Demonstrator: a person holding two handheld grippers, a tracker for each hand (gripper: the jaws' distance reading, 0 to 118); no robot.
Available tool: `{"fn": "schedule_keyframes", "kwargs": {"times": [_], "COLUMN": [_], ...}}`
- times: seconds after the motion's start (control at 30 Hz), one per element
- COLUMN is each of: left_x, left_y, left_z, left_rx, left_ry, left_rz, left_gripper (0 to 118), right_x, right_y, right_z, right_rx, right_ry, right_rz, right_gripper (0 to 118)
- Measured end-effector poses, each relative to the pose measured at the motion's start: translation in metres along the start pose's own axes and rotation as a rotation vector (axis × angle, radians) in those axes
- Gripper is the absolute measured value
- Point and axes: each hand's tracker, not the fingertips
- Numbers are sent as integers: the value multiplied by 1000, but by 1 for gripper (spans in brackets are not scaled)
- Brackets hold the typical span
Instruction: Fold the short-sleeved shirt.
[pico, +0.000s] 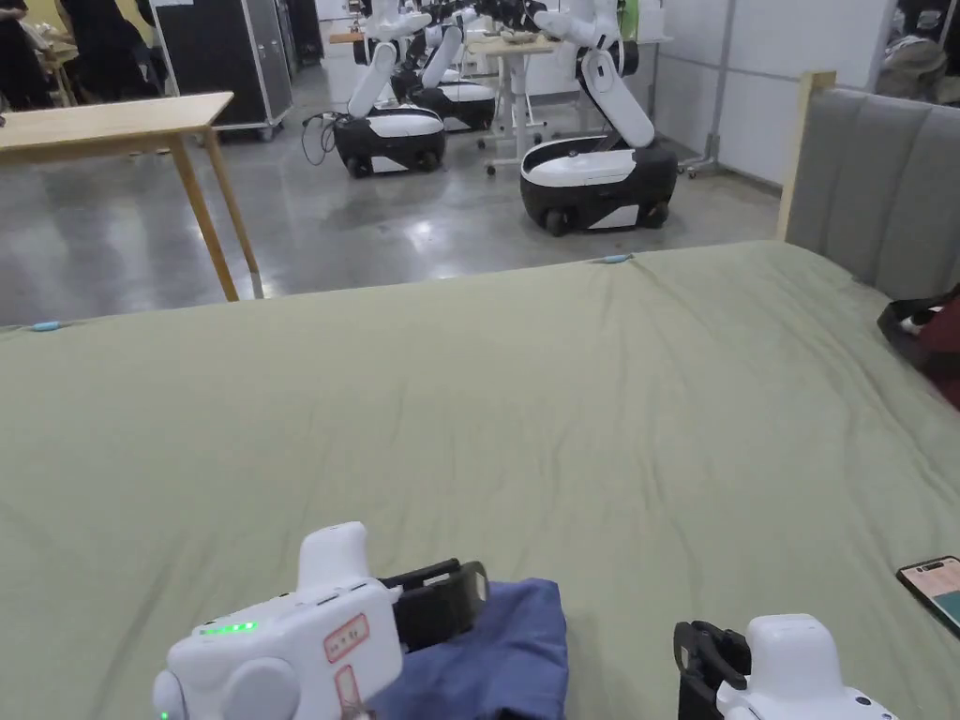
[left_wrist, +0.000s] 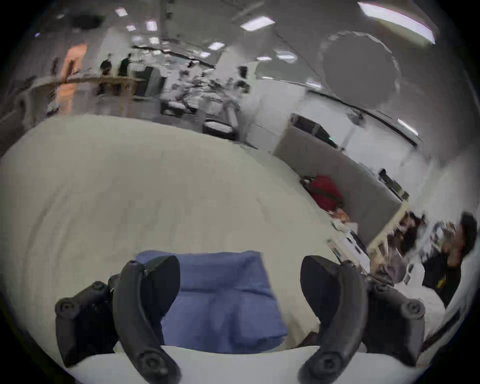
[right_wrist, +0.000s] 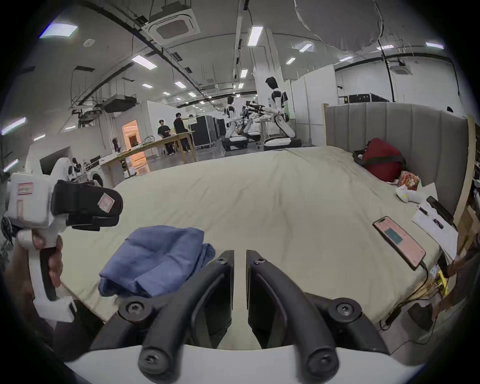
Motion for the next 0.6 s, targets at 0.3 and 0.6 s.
{"fn": "schedule_keyframes", "kwargs": {"times": [0.3, 0.6], "left_x": [18, 12], "left_y": [-69, -63], "left_z": [-75, -59], "left_rx": [-263, -223], "left_ry": [-202, -256], "left_rz": [145, 172], "left_gripper": [10, 10], "right_x": [3, -13], "right_y": [-3, 6], "right_z": [-4, -30], "right_rx": [-32, -143], "right_ry": [13, 169], "right_rz": [-14, -15], "right_gripper": [11, 11]}}
